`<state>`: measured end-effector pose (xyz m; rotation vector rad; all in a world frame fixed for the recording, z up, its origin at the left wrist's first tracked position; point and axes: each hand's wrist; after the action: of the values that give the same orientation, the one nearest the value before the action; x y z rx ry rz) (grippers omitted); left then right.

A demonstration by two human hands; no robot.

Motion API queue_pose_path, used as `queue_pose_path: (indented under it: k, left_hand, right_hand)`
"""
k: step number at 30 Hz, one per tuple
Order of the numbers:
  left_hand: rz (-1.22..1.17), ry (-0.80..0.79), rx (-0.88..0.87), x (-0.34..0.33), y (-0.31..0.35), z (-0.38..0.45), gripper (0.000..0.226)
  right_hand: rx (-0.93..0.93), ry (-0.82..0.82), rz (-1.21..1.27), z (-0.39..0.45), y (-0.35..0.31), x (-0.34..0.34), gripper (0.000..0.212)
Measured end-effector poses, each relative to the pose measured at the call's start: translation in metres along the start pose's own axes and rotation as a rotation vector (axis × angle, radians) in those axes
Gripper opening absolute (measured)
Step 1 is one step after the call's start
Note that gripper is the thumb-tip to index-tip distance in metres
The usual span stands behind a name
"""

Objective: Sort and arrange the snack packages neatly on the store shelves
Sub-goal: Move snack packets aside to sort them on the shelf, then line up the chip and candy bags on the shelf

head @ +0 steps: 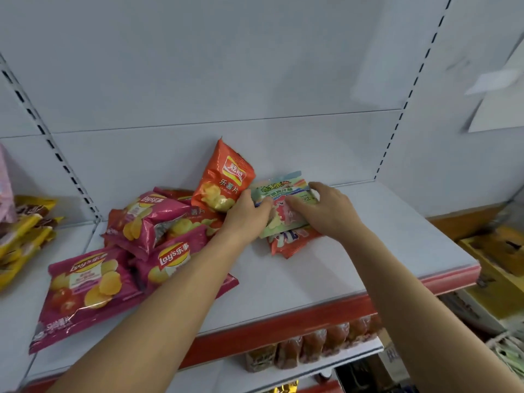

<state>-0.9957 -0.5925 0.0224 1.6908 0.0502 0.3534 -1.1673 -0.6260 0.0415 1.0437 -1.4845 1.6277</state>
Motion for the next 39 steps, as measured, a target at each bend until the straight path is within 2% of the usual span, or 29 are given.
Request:
queue_pose_path:
  k: [4,7,10,14,19,22,27,30,32,34,37,39]
  left_hand:
    - [0.264,-0.227,-0.032,0.004,0.035,-0.022,0.039]
    - [0.478,-0.281,-0.101,0.020,0.051,-0.030,0.025]
    - [0.601,-0.180,-0.182,0.054,0.064,-0.041,0.036]
    - [0.744,0.007,-0.253,0.127,0.075,-0.056,0.035]
    - [1.049,0.303,-0.227,0.242,0.054,-0.082,0.039]
    - [1.149,0.434,-0.204,0.308,0.038,-0.105,0.034]
    - [1.120,0.531,-0.135,0.397,0.009,-0.133,0.033]
    - [1.039,0.570,-0.125,0.441,-0.010,-0.143,0.033]
    - [0.991,0.577,-0.088,0.466,-0.023,-0.145,0.052]
    - [0.921,0.537,-0.089,0.482,-0.032,-0.145,0.063]
    - [0.765,0.418,-0.145,0.484,-0.037,-0.145,0.065]
    - [0.692,0.426,-0.252,0.485,-0.038,-0.142,0.065]
  right_hand:
    - [0.047,0.076,0.040,-0.004,0.001,0.024,0.066]
    - [0.119,0.118,-0.015,-0.008,-0.005,0.032,0.057]
    - [0.159,0.097,-0.122,-0.010,-0.025,0.033,0.060]
    - [0.289,0.056,-0.250,-0.012,-0.079,0.026,0.078]
    - [0.459,0.051,-0.260,-0.023,-0.173,-0.001,0.073]
    - [0.561,0.001,-0.204,-0.039,-0.234,-0.027,0.066]
    - [0.655,-0.076,-0.038,-0.069,-0.331,-0.078,0.051]
    - [0.659,-0.126,0.000,-0.085,-0.373,-0.106,0.052]
    - [0.648,-0.106,0.004,-0.092,-0.392,-0.122,0.058]
    - [0.644,-0.098,-0.016,-0.099,-0.407,-0.136,0.075]
    - [0.634,-0.130,-0.151,-0.105,-0.423,-0.150,0.096]
    - [0.601,-0.132,-0.165,-0.105,-0.428,-0.155,0.095]
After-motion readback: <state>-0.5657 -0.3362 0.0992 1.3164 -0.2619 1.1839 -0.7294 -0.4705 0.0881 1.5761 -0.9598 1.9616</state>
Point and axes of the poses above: each hand's wrist, its own z-axis towards the middle knuckle, its own x-axis out of the back of the hand, y = z × x, and after that the axes turned 13 degrees about -z, right-handed
